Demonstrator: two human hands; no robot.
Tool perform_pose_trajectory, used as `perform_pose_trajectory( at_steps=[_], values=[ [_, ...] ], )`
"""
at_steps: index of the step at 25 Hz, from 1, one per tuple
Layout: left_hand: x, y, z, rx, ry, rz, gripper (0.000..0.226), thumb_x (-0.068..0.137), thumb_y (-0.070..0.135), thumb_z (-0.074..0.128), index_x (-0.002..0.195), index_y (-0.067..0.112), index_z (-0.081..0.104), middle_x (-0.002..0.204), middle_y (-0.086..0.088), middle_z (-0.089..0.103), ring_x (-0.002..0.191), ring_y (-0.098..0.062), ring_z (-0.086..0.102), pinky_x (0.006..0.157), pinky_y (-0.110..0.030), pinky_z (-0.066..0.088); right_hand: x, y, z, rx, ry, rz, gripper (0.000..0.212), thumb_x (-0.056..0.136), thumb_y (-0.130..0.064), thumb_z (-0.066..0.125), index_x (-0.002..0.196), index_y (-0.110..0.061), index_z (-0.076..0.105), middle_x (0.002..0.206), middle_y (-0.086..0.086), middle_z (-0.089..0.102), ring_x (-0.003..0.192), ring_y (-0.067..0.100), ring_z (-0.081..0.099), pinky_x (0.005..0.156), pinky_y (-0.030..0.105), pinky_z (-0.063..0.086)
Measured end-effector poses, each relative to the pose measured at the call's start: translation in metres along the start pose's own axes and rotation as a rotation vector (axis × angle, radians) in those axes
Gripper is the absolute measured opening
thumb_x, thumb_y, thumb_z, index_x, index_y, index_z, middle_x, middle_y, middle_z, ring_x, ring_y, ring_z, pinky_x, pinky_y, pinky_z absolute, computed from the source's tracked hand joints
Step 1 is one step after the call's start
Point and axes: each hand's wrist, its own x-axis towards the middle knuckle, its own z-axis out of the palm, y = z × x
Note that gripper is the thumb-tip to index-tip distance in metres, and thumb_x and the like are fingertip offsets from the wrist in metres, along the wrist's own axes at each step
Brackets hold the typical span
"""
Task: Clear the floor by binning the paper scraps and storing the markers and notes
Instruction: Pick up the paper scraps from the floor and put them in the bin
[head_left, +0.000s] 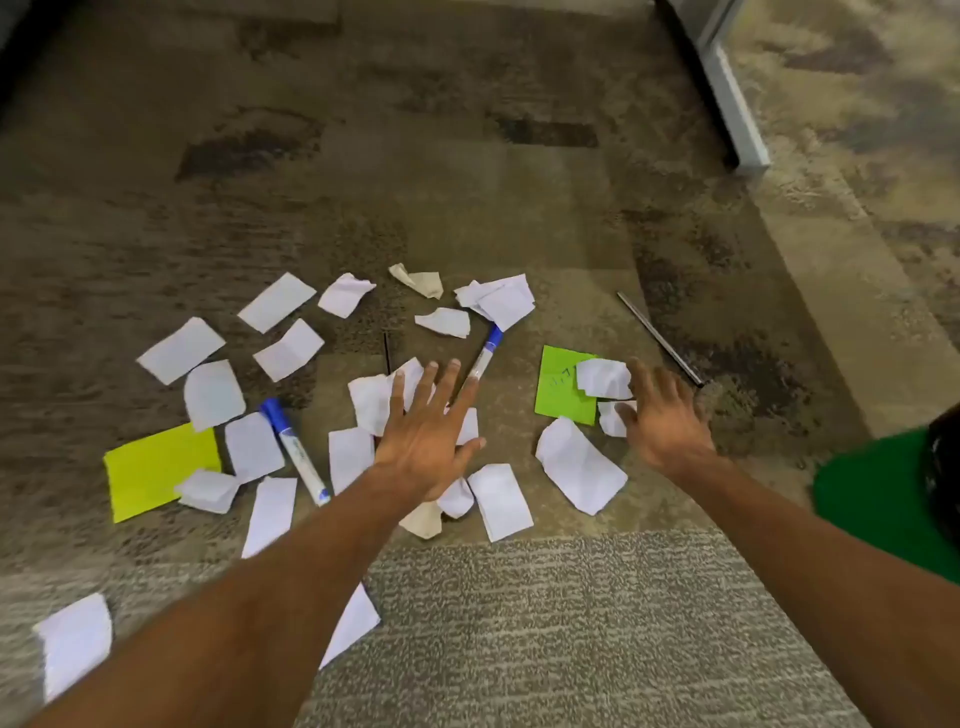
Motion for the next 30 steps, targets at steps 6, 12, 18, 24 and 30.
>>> perform_pose_trajectory(
  at_steps=[6,12,18,24,30],
  values=[
    [0.000,0.012,0.011,0.018,0.008,0.077,0.075,0.094,0.053,0.035,0.152,0.021,0.001,0.162,-0.002,-0.004,0.150,-0.024,-0.003,0.120,-0.050,0.000,0.010,0.004,0.016,0.117,-0.136,-0.046,0.083,0.088,-0.030,0.062,0.151,-0.013,0.011,0.155,0.014,0.023,0.142,0.033,0.024,0.117,0.042,0.024],
    [0.001,0.017,0.013,-0.072,-0.041,0.096,0.059,0.100,0.032,0.034,0.152,0.022,0.006,0.162,-0.001,-0.007,0.150,-0.022,-0.004,0.119,-0.038,0.023,0.001,0.009,0.012,0.116,-0.064,0.023,0.081,0.079,-0.013,0.071,0.147,-0.019,0.027,0.135,0.019,0.045,0.124,0.039,0.042,0.097,0.045,0.046],
    [-0.004,0.024,0.009,-0.116,0.086,0.113,0.032,0.096,0.007,0.041,0.125,0.006,0.054,0.160,-0.011,0.015,0.147,-0.025,0.022,0.095,-0.037,0.049,0.006,0.009,-0.009,0.274,-0.090,-0.048,0.029,0.086,-0.002,0.061,0.115,0.002,0.061,0.114,0.020,0.064,0.105,0.029,0.064,0.074,0.025,0.043],
    [0.004,0.001,-0.009,-0.161,0.237,0.153,0.066,0.069,-0.012,0.069,0.131,0.004,0.053,0.140,-0.014,0.053,0.122,-0.027,0.059,0.092,-0.036,0.053,0.044,-0.012,-0.019,0.194,-0.103,-0.158,0.040,0.078,-0.015,0.076,0.111,0.003,0.063,0.124,0.022,0.058,0.117,0.034,0.054,0.097,0.036,0.040],
    [0.031,-0.037,-0.004,0.181,0.022,0.022,0.093,0.082,0.012,0.067,0.151,0.017,0.004,0.162,-0.007,0.010,0.149,-0.025,0.008,0.120,-0.043,0.007,0.050,-0.019,-0.002,0.169,-0.055,-0.153,0.042,0.076,-0.007,0.074,0.114,-0.001,0.058,0.121,0.021,0.058,0.110,0.036,0.057,0.090,0.040,0.048]
  ],
)
